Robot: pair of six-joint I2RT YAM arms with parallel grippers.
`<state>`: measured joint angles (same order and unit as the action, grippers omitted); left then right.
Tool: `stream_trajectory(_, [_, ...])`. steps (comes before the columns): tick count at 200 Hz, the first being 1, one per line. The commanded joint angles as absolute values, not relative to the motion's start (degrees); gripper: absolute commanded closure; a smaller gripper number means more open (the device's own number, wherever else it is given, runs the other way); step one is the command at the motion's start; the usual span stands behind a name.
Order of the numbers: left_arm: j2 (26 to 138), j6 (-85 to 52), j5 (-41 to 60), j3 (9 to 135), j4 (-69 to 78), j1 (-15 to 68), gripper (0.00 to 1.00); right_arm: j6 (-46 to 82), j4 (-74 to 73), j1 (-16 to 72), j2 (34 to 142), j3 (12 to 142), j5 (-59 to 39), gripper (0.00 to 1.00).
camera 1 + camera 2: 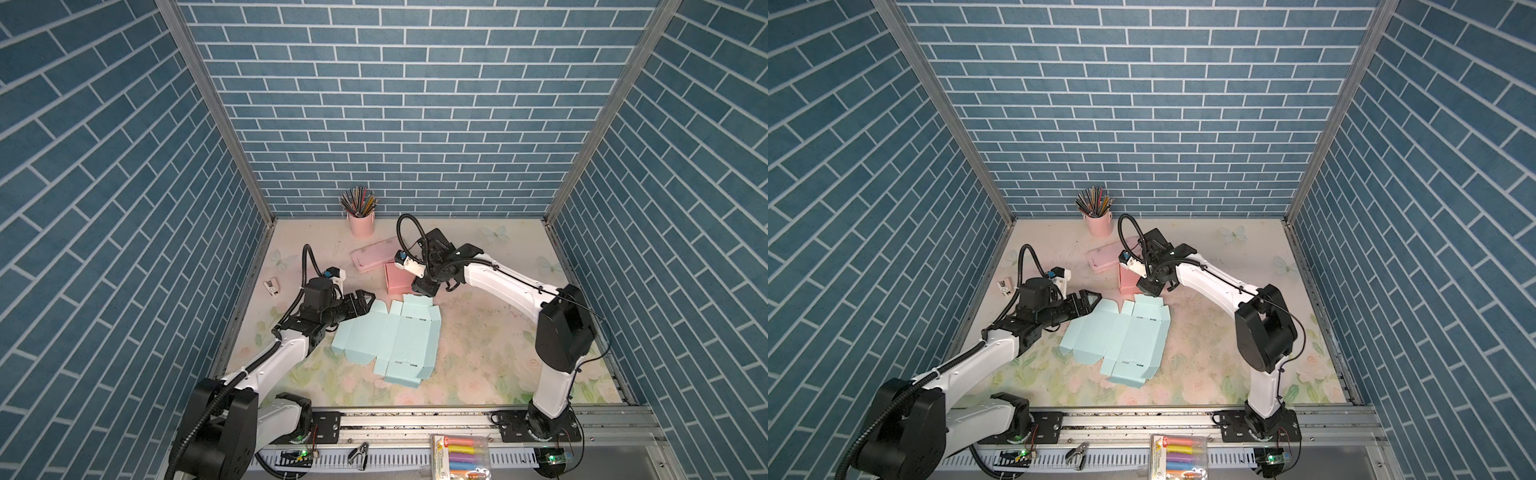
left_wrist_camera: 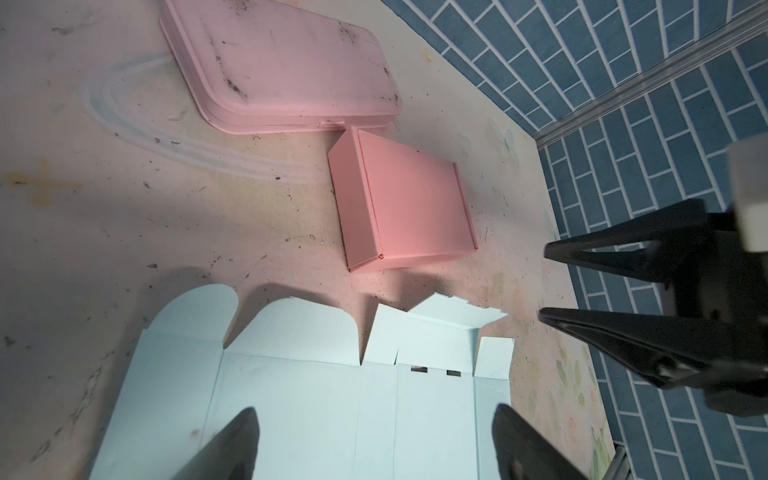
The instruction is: Fold the paper box
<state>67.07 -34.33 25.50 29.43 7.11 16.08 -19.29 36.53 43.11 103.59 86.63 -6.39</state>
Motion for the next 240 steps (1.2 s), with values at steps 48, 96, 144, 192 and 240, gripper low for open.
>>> stream_trajectory(48, [69.3,-33.3,25.0,29.1,10.9,20.2,0.12,16.2,29.9,42.2,85.4,65.2,-12.8,0.49])
stream_trajectory(96, [71.4,-33.4,25.3,29.4,12.4,20.6,0.12,27.9,21.0,42.1,75.1,50.5,-16.6,0.49])
stream_trajectory(144, [70.3,-33.2,25.4,29.6,12.5,20.9,0.12,34.0,13.3,41.7,75.7,41.8,-21.4,0.48])
stream_trajectory(192, [69.5,-34.2,25.5,27.6,13.9,21.1,0.12,36.8,8.0,40.9,75.1,36.5,-21.8,0.46])
stream_trajectory(240, [69.5,-34.7,26.2,28.5,14.2,21.0,0.12,39.0,1.6,41.0,77.8,33.6,-24.2,0.46])
